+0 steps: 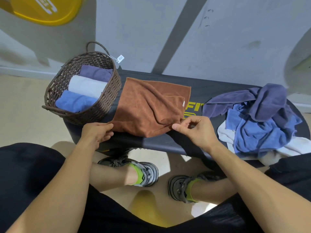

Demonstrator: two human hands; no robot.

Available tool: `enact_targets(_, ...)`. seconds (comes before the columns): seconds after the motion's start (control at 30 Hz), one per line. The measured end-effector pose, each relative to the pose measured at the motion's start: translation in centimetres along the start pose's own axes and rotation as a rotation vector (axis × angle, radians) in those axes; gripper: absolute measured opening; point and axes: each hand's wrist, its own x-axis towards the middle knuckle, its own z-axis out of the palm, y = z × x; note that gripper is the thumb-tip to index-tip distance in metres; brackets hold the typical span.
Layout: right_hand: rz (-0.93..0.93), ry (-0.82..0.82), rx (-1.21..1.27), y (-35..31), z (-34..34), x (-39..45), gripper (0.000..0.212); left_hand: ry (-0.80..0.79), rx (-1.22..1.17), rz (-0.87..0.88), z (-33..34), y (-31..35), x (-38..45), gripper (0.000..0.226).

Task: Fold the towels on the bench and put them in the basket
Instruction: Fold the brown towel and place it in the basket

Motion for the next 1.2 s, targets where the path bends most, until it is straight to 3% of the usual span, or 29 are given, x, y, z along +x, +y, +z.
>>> enact_targets(0.1,-0.010,-0.133,0.146,-0.1,-0.4,0.1,0.024,0.010,0.009,-0.015,-0.2,-0.4,0.3,0.009)
enact_targets(0.23,0.310,-0.284,0.043,0.3,-1.0,0.0,0.023,0.013,0.036,-0.026,-0.3,-1.0,0.7,0.010)
enact_targets(0.37,0.451,-0.280,-0.156,1.6,-1.8,0.4,0.022,0.026,0.158,0.014,-0.2,-1.6,1.3,0.012)
enact_targets(0.6,0.560,-0.453,-0.446,2.7,-2.2,0.3,0.028,0.031,0.385,0.002,-0.6,-1.6,2.2,0.013)
enact_targets(0.8,0.627,-0.438,-0.354,2.3,-1.5,0.4,0.038,0.053,0.738,-0.031,-0.6,-0.4,0.5,0.018)
enact_targets(0.87,0.633,-0.460,-0.345,1.6,-1.7,0.6,0.045,0.154,0.878,0.072,-0.2,0.0,-0.5,0.034)
enact_targets(0.93,0.624,-0.434,-0.342,0.9,-2.0,1.2,0.045,0.264,0.946,0.316,0.9,0.1,-1.7,0.044)
enact_targets(1.0,0.585,-0.339,-0.358,0.3,-2.3,2.1,0.034,0.255,0.888,0.587,2.7,0.6,-2.5,0.041)
enact_targets(1.1,0.395,-0.139,-0.504,-0.6,-2.2,3.7,0.018,-0.053,0.952,0.818,5.5,1.6,-2.1,0.054)
enact_targets(1.17,0.237,-0.036,-0.533,-1.1,-1.9,4.9,0.010,-0.259,1.101,0.842,6.6,2.4,-1.1,0.075)
enact_targets(1.2,0.182,-0.006,-0.524,-1.3,-1.7,5.8,0.003,-0.288,1.158,0.834,7.0,3.0,-0.4,0.082)
